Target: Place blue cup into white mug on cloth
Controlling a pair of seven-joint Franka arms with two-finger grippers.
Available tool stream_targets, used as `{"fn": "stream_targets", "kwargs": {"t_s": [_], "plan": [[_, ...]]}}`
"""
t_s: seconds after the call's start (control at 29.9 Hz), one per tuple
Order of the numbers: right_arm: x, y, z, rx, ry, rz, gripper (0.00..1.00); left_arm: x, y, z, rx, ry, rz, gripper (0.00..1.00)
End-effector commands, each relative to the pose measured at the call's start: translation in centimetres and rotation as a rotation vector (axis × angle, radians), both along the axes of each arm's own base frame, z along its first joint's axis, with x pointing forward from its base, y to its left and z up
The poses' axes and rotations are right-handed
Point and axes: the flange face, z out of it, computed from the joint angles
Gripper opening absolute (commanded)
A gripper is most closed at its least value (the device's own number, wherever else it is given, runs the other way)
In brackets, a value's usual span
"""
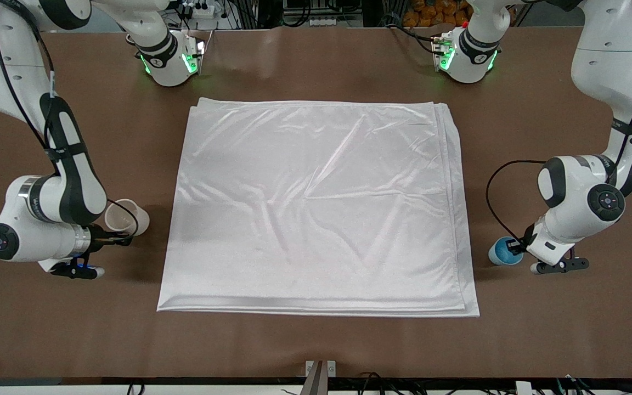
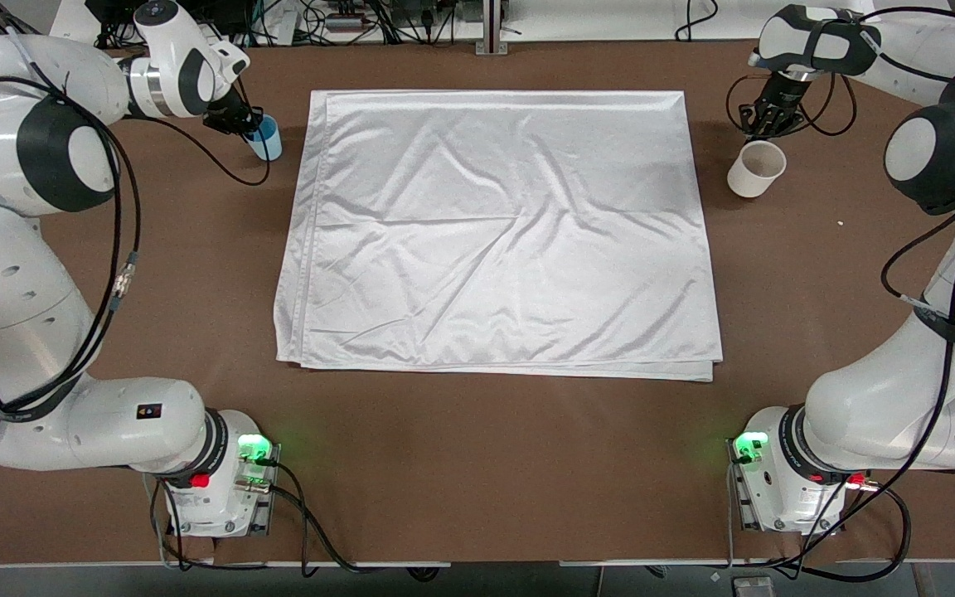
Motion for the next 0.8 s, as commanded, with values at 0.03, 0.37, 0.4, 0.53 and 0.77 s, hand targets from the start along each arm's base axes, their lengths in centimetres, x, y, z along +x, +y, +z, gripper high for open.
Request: {"fn": "stream_targets", "kwargs": {"t_s": [0.03, 0.37, 0.4, 0.53, 0.77], "plan": [[0.0, 5.1, 1.1, -0.027, 0.022, -0.090, 0.00, 0.6, 0.2, 0.3, -0.003, -0.019, -0.014, 0.00], [-0.9, 17.1, 3.6, 0.042, 0.099, -0.361, 0.00, 1.0, -0.7, 1.6, -0.002, -0.022, -0.024, 0.00], [-1.1, 18.0, 3.6, 0.045, 0.106, -0.380, 0.00, 1.1, -0.9, 1.7, -0.002, -0.022, -0.027, 0.00], [-1.3, 21.8, 4.6, 0.029, 0.101, -0.438, 0.00, 1.3, -2.1, 2.9, 0.000, 0.001, -0.046, 0.00], [-2.3, 28.6, 5.3, -0.007, 0.078, -0.531, 0.00, 1.8, -3.1, 5.1, 0.002, 0.001, -0.060, 0.00]]}}
